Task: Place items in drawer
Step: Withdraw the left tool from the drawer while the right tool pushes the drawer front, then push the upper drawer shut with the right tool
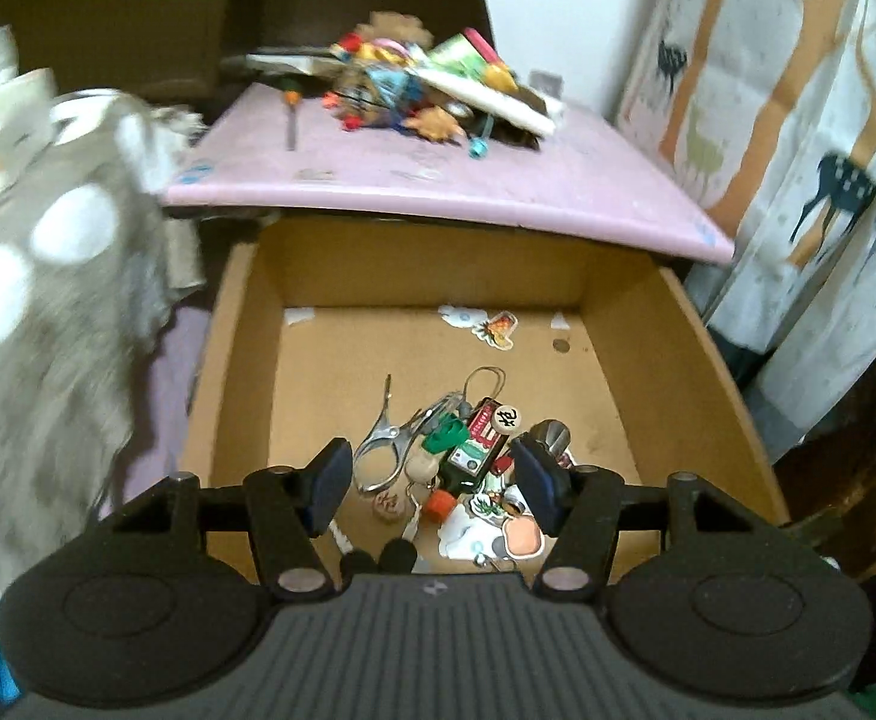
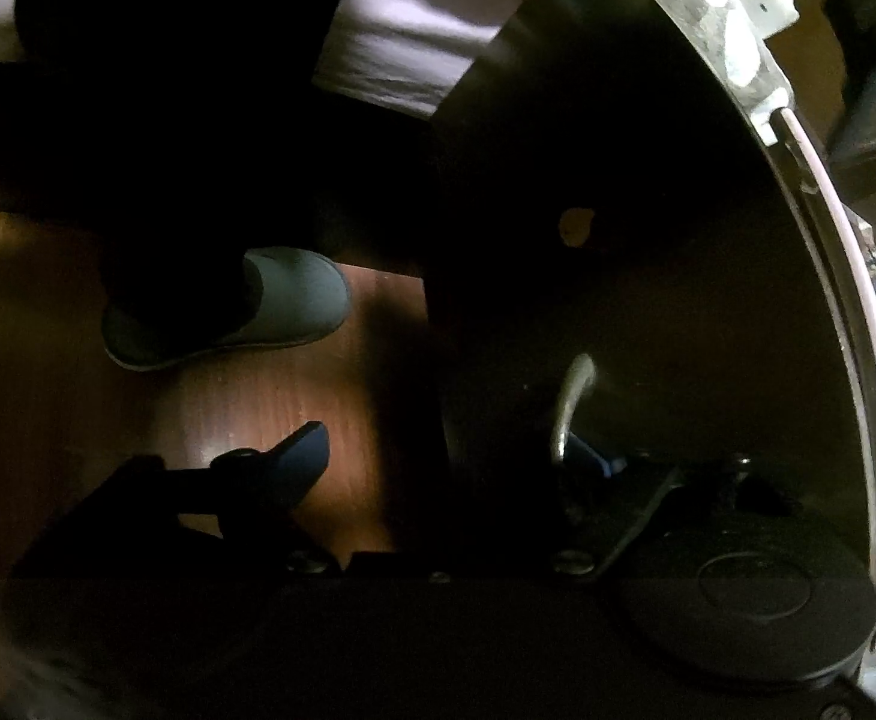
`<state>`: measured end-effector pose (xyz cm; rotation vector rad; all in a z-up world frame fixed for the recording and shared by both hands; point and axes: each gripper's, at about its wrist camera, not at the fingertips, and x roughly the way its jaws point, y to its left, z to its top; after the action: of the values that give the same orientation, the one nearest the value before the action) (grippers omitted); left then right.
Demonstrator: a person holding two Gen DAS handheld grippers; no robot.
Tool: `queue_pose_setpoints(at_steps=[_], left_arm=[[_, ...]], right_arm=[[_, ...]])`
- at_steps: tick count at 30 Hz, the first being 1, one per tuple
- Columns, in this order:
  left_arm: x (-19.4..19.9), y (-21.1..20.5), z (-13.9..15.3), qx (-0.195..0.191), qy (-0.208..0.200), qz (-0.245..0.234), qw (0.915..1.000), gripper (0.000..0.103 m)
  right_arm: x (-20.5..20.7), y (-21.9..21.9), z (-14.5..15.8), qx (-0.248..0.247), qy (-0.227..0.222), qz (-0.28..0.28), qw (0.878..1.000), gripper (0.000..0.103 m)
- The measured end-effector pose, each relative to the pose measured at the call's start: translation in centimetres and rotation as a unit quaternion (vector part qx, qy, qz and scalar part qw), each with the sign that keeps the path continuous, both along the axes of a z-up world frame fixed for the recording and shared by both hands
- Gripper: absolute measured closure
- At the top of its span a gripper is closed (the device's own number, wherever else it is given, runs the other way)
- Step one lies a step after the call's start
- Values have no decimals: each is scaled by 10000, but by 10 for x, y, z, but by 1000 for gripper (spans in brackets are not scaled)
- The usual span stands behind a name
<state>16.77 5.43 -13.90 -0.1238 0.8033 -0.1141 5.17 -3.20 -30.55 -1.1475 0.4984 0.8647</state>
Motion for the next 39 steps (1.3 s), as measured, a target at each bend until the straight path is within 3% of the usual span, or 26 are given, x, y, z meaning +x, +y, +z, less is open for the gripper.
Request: queue_pose_setpoints(at_steps=[5,9,15,17,22,27,31,39], left_arm=[[-48,18,4,-365,-384,361,9979,44],[-61,35,6,-576,-576,471,9956,42],[-63,37,4,-589,-711,379,9950,42],[-65,35,6,-616,-814,317,9943,42],[-63,39,1,-758,-732,364,9938,41],[-56,45,-10,-819,-453,410,9948,41],[-56,44,-9,-899,-509,256,9943,41],[-44,48,-11,-966,-550,224,9936,41]], right_arm=[[-1,3,0,-121,-223,-153,9996,38],[0,6,2,-189,-417,-287,9985,52],[-8,10,-6,-488,-774,-233,9955,54],[-9,14,-6,-562,-907,-341,9937,61],[-5,18,-4,-594,-1223,-616,9888,97],[-5,16,-12,-659,-1577,-509,9840,103],[-1,13,-4,-561,-1782,-504,9811,103],[19,16,-7,-462,-1808,-614,9805,103]])
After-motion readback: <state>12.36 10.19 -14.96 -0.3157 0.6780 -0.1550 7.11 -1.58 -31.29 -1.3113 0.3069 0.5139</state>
